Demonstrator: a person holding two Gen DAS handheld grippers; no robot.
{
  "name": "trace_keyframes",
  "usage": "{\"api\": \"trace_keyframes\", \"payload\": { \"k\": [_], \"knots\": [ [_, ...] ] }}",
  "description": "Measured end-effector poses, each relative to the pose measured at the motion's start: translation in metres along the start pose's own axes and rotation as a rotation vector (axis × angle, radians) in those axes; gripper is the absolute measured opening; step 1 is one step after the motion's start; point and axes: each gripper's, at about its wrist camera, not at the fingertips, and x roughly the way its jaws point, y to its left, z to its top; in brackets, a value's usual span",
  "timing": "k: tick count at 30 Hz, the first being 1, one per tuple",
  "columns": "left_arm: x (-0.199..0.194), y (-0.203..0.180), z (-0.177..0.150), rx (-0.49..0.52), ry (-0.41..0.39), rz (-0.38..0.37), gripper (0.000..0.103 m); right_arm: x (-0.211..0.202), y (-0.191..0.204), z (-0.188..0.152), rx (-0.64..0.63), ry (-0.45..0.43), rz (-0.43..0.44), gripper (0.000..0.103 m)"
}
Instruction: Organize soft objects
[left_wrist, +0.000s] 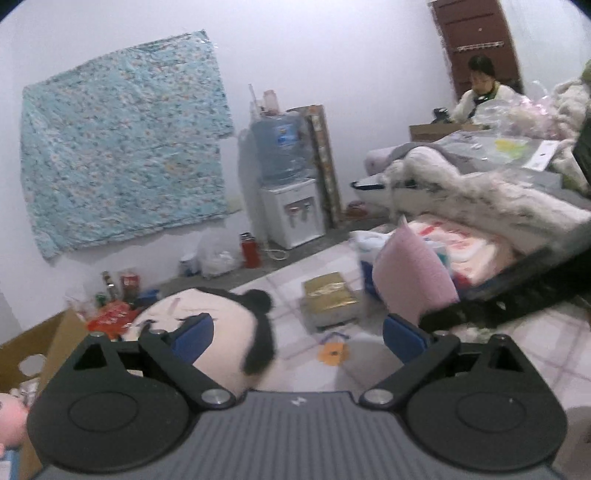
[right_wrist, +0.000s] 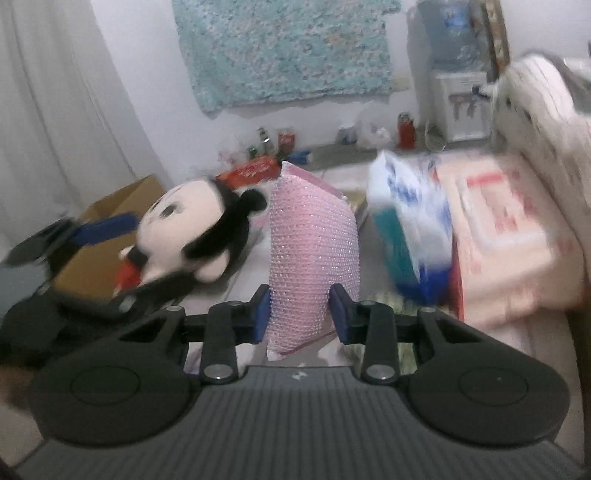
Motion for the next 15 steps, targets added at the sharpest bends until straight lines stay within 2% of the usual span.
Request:
{"api": "trace_keyframes", "payload": {
  "k": [3,5,7,9,11,12,13,15],
  "knots": [
    [-0.005,-0.008,-0.002,0.003,-0.001,-0.027,0.100,-0.032,-0.003,-0.025,0.028,-0.027,0.042,0.033],
    [-0.005,-0.010,-0.004,-0.055,0.022,-0.095,0.099,-0.046,0.006,-0.037,-0.015,-0.036,0.025,0.035],
    [-0.006,-0.009,-0.007,-0.125,0.051,-0.168,0.090,-0.045,0.017,-0.044,-0.095,-0.025,0.005,0.039],
    [-0.006,-0.009,-0.009,-0.152,0.074,-0.183,0.090,-0.037,0.024,-0.045,-0.158,-0.019,-0.019,0.041],
    [-0.012,-0.010,-0.010,-0.135,0.063,-0.148,0.090,-0.021,0.027,-0.045,-0.183,-0.025,-0.026,0.058],
    [-0.016,-0.011,-0.011,-0.113,0.055,-0.123,0.090,-0.012,0.026,-0.045,-0.180,-0.003,-0.033,0.079],
    [-0.020,-0.010,-0.012,-0.089,0.044,-0.098,0.090,-0.005,0.024,-0.045,-0.163,0.035,-0.050,0.086],
    [-0.028,-0.008,-0.015,-0.064,0.007,-0.058,0.091,-0.005,0.019,-0.047,-0.119,0.053,-0.042,0.086]
  ]
}}
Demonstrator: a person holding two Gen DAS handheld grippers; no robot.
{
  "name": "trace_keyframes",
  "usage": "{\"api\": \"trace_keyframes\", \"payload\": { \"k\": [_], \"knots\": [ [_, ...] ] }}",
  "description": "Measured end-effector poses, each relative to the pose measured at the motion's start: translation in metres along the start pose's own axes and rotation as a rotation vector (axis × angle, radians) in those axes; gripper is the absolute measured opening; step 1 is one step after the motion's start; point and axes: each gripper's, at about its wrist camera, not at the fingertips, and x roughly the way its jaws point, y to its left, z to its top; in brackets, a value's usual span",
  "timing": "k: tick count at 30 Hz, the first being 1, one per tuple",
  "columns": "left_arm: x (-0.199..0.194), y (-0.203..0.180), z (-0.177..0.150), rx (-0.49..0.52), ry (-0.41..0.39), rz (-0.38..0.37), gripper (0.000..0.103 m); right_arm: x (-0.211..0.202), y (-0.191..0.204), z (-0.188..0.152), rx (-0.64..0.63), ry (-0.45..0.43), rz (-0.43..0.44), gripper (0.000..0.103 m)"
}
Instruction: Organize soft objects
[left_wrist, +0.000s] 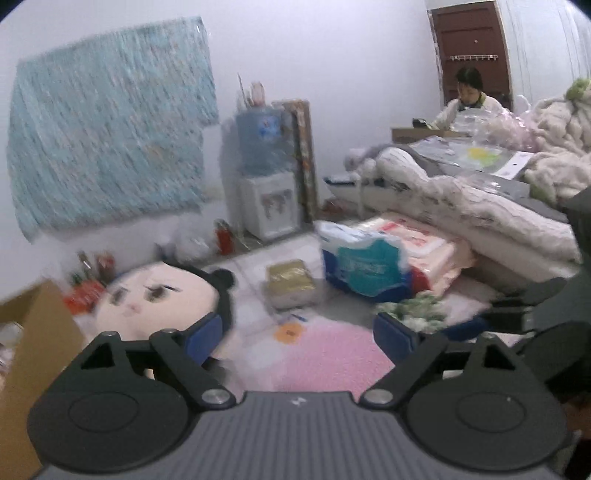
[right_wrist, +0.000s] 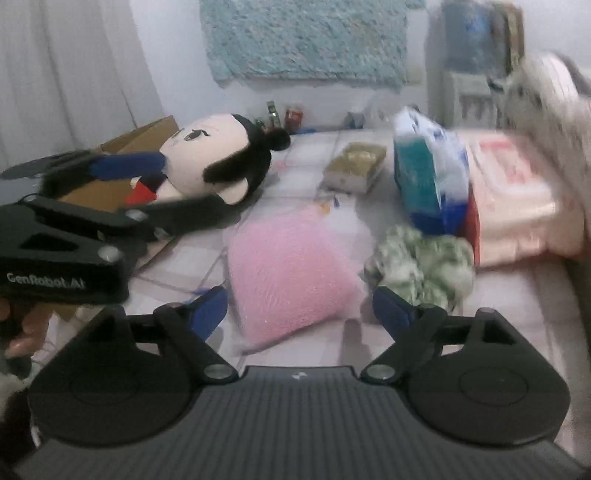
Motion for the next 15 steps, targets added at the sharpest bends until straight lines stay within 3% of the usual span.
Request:
{"api": "trace_keyframes", "payload": {
  "k": [3,7,11,13,15],
  "knots": [
    [0.005,0.009,-0.004,-0.079,0.039,-0.058,0.091,-0.019,-0.008,-0.005,0.057,-0.030,0.015,0.088],
    [0.024,0.016,-0.008,-0.191,0.126,-0.166,0.091,-0.048,-0.026,-0.005,0.085,-0.065,-0.100,0.091],
    [0.047,0.002,-0.010,-0.108,0.152,-0.152,0.103,-0.050,-0.057,0.001,0.107,-0.044,-0.143,0.092],
    [0.060,-0.004,-0.012,-0.087,0.134,-0.103,0.103,-0.042,-0.073,0.004,0.144,-0.038,-0.119,0.092],
    [0.076,-0.011,-0.014,-0.065,0.135,-0.119,0.103,-0.032,-0.084,0.009,0.175,-0.029,-0.081,0.092]
  ]
}}
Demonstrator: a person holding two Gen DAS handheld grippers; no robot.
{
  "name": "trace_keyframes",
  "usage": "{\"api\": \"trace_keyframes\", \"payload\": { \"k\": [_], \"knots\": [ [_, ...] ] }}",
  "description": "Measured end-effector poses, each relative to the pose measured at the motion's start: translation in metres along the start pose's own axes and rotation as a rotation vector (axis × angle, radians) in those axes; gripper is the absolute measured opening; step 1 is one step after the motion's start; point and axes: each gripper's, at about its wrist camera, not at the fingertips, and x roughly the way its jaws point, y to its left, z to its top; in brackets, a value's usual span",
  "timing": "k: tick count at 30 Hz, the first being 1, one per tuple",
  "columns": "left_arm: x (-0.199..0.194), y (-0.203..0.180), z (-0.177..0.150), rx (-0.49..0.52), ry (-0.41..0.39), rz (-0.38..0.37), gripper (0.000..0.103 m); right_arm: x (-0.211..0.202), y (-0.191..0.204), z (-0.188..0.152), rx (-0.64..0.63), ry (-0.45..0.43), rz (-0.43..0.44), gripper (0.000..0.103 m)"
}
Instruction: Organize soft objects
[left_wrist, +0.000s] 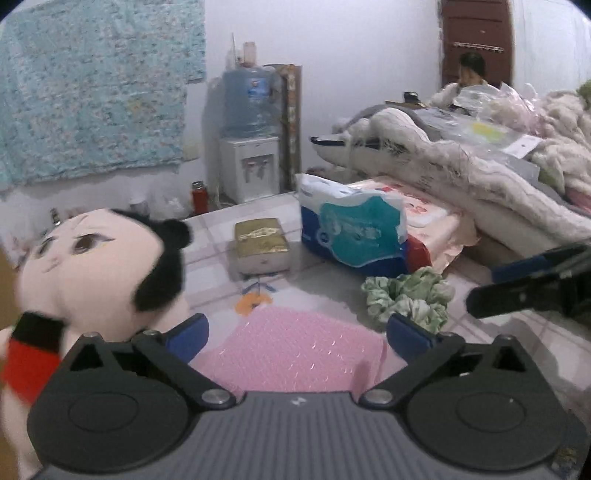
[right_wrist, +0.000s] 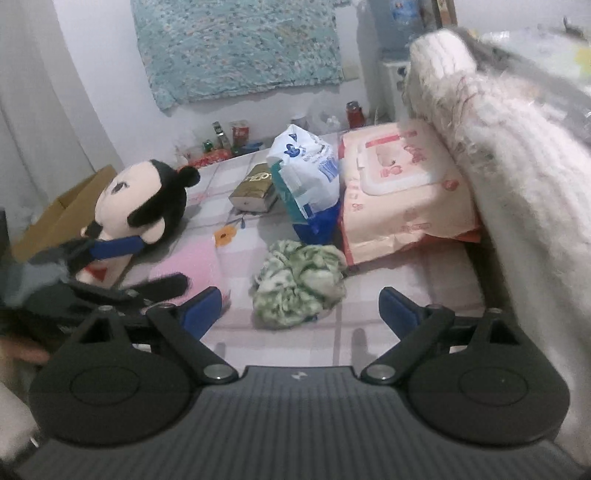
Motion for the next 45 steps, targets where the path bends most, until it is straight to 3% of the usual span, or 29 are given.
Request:
{"api": "trace_keyframes", "payload": {
  "k": [2,3,5,9,20,26,28,33,35,37,39,42,44,45],
  "knots": [
    [0.021,-0.002,-0.001,0.041,0.093,-0.028,0.103,0.011,-0.004,0.005,0.036,-0.004,0.007,0.092],
    [0.024,-0.003,-0.003,0.068,0.099,-0.015,0.103,0.016,-0.004,0.008,0.042,-0.005,0.017,0.092],
    [0.023,-0.006,-0.009,0.115,0.035,0.037,0.103,0.024,-0.002,0.011,0.035,-0.019,0.022,0.092],
    [0.026,0.003,-0.014,0.094,0.030,0.035,0.103,0.035,0.008,0.010,-0.045,-0.018,-0.002,0.092],
    [0.029,0.006,-0.013,0.122,0.021,0.053,0.103,0.048,-0.001,0.004,0.051,0.029,0.030,0.092],
    [0.032,0.009,-0.011,0.116,0.031,0.044,0.103,0.050,-0.002,0.002,0.054,0.037,0.036,0.092],
    [0.035,0.003,-0.014,0.179,0.058,0.070,0.103,0.051,-0.001,0.001,0.048,0.035,0.032,0.092],
    [0.036,0.009,-0.010,0.116,0.111,0.057,0.103,0.051,-0.002,0.002,0.055,0.028,0.029,0.092],
    [0.037,0.012,-0.010,0.089,0.130,0.050,0.099,0.051,-0.004,0.002,0.065,0.021,0.023,0.092],
    [0.035,0.018,-0.009,0.019,0.150,-0.010,0.079,0.051,-0.006,0.002,0.082,0.012,0.018,0.092],
    [0.033,0.017,-0.010,0.018,0.145,-0.007,0.072,0.050,-0.010,0.003,0.106,0.004,0.023,0.091],
    [0.031,0.015,-0.011,0.023,0.140,-0.021,0.071,0.051,-0.011,0.002,0.124,-0.006,0.026,0.090],
    [0.026,0.010,-0.011,0.056,0.141,-0.033,0.071,0.051,-0.010,0.001,0.118,-0.011,0.014,0.080],
    [0.023,0.007,-0.012,0.077,0.144,-0.048,0.071,0.051,-0.010,0.001,0.117,-0.012,0.010,0.067]
  ]
}}
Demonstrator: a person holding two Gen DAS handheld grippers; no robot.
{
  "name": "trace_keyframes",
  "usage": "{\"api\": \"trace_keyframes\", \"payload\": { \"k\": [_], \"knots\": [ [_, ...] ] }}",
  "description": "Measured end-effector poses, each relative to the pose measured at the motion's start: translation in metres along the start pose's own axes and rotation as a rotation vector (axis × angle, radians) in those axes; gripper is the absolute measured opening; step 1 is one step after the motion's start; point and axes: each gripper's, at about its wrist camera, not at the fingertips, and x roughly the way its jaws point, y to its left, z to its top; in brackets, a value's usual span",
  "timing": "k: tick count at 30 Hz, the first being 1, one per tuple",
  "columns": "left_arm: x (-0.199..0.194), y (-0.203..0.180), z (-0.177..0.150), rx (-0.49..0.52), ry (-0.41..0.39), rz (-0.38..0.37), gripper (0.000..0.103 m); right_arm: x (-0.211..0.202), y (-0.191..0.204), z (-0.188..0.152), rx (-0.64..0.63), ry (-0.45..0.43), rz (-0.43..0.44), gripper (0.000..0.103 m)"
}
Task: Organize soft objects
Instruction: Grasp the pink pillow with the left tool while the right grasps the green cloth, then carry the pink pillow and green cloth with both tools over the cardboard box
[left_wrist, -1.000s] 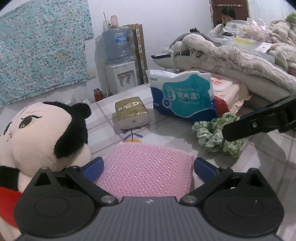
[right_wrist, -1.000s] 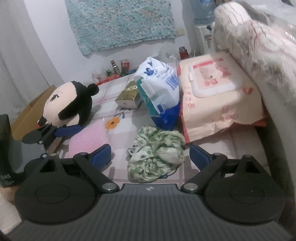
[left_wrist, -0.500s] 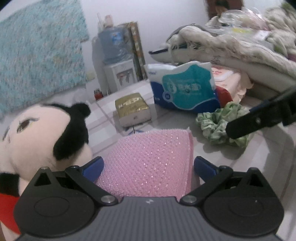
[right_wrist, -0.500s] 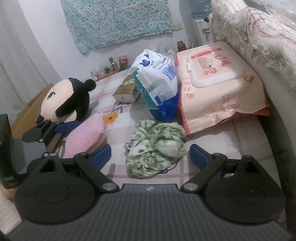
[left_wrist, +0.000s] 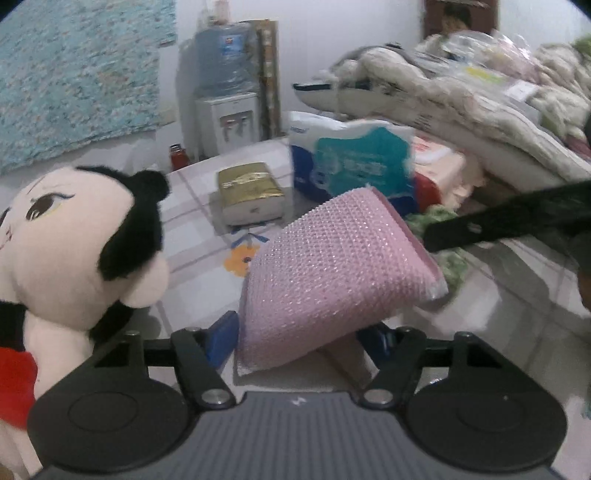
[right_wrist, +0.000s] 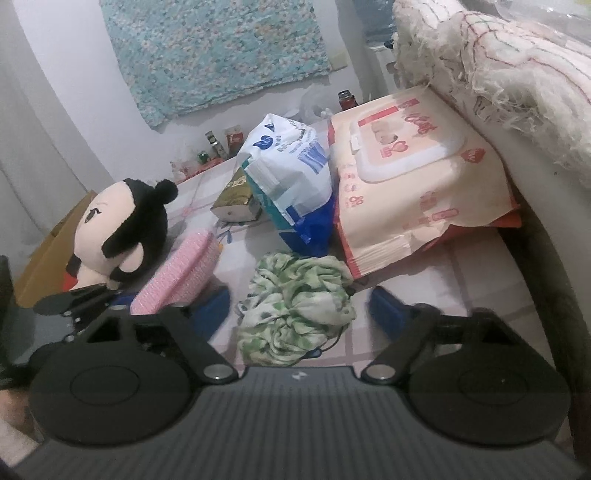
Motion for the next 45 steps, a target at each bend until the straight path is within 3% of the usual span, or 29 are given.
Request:
{"api": "trace_keyframes", "payload": {
  "k": [1,4,5,7,10,13,16,17,18,19,20,21,22,29,33,36,38,39,40,41,43,45],
  "knots": [
    [-0.004,-0.004,-0.001,0.028,0.002,-0.023,0.071,0.000,-0.001,0.000,0.003,0.004,0.004,0.044],
    [-0.021,-0.014,-0.007,0.122,0.009,-0.104,0.076,0.001,-0.005,-0.002,0.025,0.019,0.006,0.027],
    [-0.028,-0.016,-0.009,0.136,-0.002,-0.124,0.078,0.001,-0.005,-0.002,0.029,0.023,0.007,0.026],
    [-0.046,-0.020,-0.011,0.147,-0.060,-0.149,0.098,-0.001,-0.007,-0.003,0.049,0.027,0.015,0.026],
    [-0.054,-0.019,-0.003,0.155,-0.171,-0.141,0.103,0.000,-0.009,-0.001,0.074,0.037,0.036,0.034],
    [-0.028,-0.015,0.013,0.182,-0.124,-0.163,0.103,0.003,-0.010,0.001,0.091,0.037,0.069,0.049],
    [0.002,-0.004,0.012,0.186,-0.049,-0.194,0.103,0.005,-0.006,0.002,0.074,0.034,0.074,0.057],
    [0.007,-0.002,0.008,0.193,-0.058,-0.162,0.103,0.005,-0.003,0.002,0.057,0.032,0.066,0.057],
    [0.011,0.001,0.009,0.195,-0.043,-0.145,0.097,0.005,0.000,0.000,0.037,0.028,0.054,0.053],
    [0.016,0.005,0.010,0.157,0.005,-0.159,0.085,0.005,0.005,-0.001,0.008,0.028,0.016,0.023],
    [0.015,0.013,0.009,0.084,0.010,-0.199,0.071,0.006,0.006,-0.002,0.008,0.037,-0.014,0.019],
    [0.010,0.019,0.010,0.030,-0.001,-0.207,0.028,0.005,0.005,-0.003,0.034,0.033,-0.009,0.018],
    [0.008,0.022,0.012,0.022,0.011,-0.193,0.023,0.003,0.006,-0.003,0.036,0.035,-0.014,0.016],
    [-0.008,0.012,0.002,0.043,0.035,-0.120,0.024,-0.021,0.006,-0.017,0.018,0.015,-0.064,0.015],
    [-0.040,-0.008,-0.010,0.093,-0.024,-0.072,0.021,-0.048,-0.004,-0.036,0.076,0.009,-0.052,0.015],
    [-0.060,-0.016,-0.017,0.059,-0.039,-0.041,0.021,-0.073,0.000,-0.052,0.074,0.004,-0.045,0.015],
    [-0.067,-0.024,-0.024,0.084,0.008,-0.041,0.024,-0.083,0.004,-0.056,0.067,0.024,-0.018,0.015],
    [-0.070,-0.030,-0.028,0.114,0.020,-0.015,0.030,-0.088,0.006,-0.058,0.066,0.023,-0.016,0.015],
    [-0.072,-0.036,-0.033,0.137,0.037,0.010,0.045,-0.091,0.009,-0.060,0.049,0.035,-0.006,0.015],
    [-0.075,-0.041,-0.036,0.149,0.055,0.025,0.054,-0.094,0.011,-0.063,0.036,0.041,0.000,0.015],
    [-0.087,-0.043,-0.040,0.120,0.056,0.015,0.084,-0.097,0.014,-0.068,0.022,0.053,0.008,0.015],
    [-0.100,-0.039,-0.039,0.045,0.033,-0.031,0.096,-0.098,0.013,-0.072,0.033,0.059,0.011,0.015]
  ]
}}
